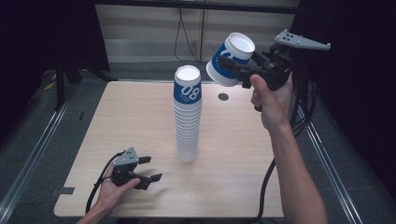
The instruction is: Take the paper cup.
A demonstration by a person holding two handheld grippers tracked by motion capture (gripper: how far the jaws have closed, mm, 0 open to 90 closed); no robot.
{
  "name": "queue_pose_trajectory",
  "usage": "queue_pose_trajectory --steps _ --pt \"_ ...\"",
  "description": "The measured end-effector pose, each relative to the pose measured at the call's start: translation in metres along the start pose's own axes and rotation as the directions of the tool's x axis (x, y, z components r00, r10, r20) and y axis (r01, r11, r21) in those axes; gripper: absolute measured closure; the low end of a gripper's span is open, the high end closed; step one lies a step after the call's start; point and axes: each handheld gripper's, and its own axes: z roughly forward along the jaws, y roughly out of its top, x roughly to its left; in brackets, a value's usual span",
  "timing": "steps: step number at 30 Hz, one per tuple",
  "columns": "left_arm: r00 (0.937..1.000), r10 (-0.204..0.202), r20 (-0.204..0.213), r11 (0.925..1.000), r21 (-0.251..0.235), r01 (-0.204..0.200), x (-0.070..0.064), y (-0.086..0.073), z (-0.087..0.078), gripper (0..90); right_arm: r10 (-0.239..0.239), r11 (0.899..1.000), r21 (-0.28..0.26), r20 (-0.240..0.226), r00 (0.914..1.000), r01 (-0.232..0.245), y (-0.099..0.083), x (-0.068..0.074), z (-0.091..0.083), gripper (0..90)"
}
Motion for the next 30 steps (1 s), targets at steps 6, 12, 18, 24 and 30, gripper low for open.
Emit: queue_pose_trajectory --steps 6,12,18,24,30 --pt "1.0 0.0 -0.007 0.9998 -0.018 0.0 -0.003 0.003 -0.003 17.6 0.001 0.999 0.037 0.01 0.9999 -0.002 -0.024 -0.002 -0.008 26.7" --pt "0.9999 0.002 -0.015 0.9996 -0.028 -0.002 -0.002 0.003 -0.004 17.5 -0.028 0.996 0.088 0.017 0.9995 0.026 -0.046 0.004 -0.013 26.7" --pt "0.9998 0.011 -0.014 0.9992 -0.038 -0.011 -0.005 0.004 -0.002 19.0 -0.036 0.989 0.147 0.015 0.9992 0.034 -0.068 0.008 -0.014 26.7" --pt "0.9999 0.012 0.009 0.9978 -0.065 -0.011 -0.007 0.006 -0.003 19.0 -0.009 0.981 0.194 -0.005 0.9999 0.01 -0.102 0.007 -0.01 26.6" --pt "0.9988 0.026 0.042 0.9969 -0.075 -0.023 -0.01 0.008 -0.001 18.9 0.006 0.975 0.222 -0.018 0.9998 -0.002 -0.122 0.007 -0.008 26.6"
